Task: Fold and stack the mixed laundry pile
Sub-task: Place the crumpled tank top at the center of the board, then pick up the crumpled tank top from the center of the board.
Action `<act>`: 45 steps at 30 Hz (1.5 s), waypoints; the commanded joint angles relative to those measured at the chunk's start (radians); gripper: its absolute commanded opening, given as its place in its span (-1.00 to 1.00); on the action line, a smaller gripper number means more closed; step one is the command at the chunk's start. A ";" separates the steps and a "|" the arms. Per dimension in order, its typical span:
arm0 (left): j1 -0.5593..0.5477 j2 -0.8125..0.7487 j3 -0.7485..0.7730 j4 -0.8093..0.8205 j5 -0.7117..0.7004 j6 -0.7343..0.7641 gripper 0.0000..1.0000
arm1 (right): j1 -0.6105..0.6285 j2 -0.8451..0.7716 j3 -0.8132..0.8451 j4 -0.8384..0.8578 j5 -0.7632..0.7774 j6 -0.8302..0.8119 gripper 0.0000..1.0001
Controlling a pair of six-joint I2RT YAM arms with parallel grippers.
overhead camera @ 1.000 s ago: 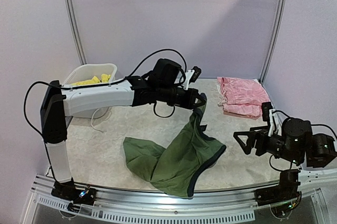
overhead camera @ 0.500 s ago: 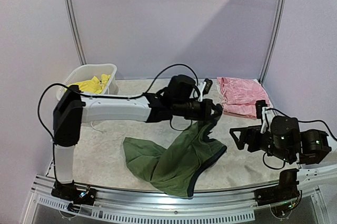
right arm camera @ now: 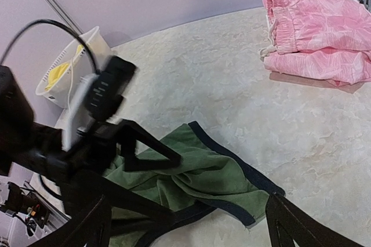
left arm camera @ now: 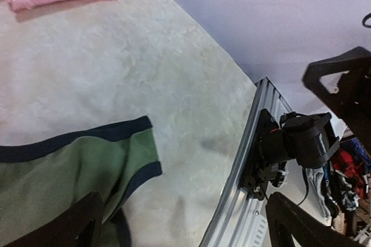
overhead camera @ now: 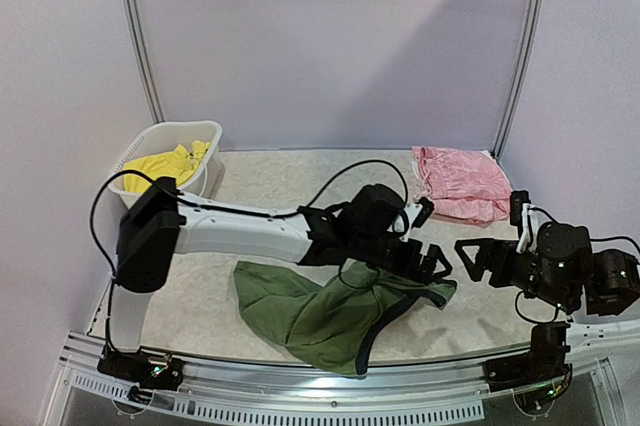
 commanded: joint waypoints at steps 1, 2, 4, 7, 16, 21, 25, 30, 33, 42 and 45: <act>0.049 -0.219 -0.141 -0.127 -0.178 0.153 0.99 | 0.003 0.106 0.008 0.038 0.034 0.037 0.88; 0.058 -0.261 -0.178 -0.156 -0.218 0.167 0.99 | 0.003 0.137 0.016 0.042 0.041 0.053 0.88; 0.076 -0.334 -0.242 -0.224 -0.296 0.200 0.97 | 0.003 0.214 0.034 0.043 0.054 0.083 0.89; 0.111 -0.412 -0.317 -0.350 -0.381 0.238 0.87 | -0.002 0.356 0.057 0.058 0.042 0.130 0.90; 0.222 -0.445 -0.478 -0.550 -0.413 0.303 0.58 | -0.115 0.553 -0.009 0.214 -0.167 0.151 0.94; 0.265 -0.381 -0.497 -0.565 -0.369 0.305 0.54 | -0.146 0.531 -0.081 0.222 -0.214 0.169 0.96; 0.266 -0.317 -0.480 -0.576 -0.329 0.297 0.40 | -0.153 0.490 -0.138 0.213 -0.220 0.202 0.96; 0.265 -0.305 -0.513 -0.543 -0.280 0.278 0.36 | -0.155 0.451 -0.173 0.190 -0.210 0.231 0.96; 0.265 -0.284 -0.526 -0.526 -0.287 0.279 0.23 | -0.157 0.435 -0.187 0.178 -0.195 0.244 0.96; 0.265 -0.352 -0.580 -0.472 -0.376 0.236 -1.00 | -0.259 0.378 -0.285 0.292 -0.269 0.229 0.69; 0.267 -0.440 -0.626 -0.458 -0.444 0.206 -1.00 | -0.296 0.388 -0.311 0.353 -0.316 0.218 0.60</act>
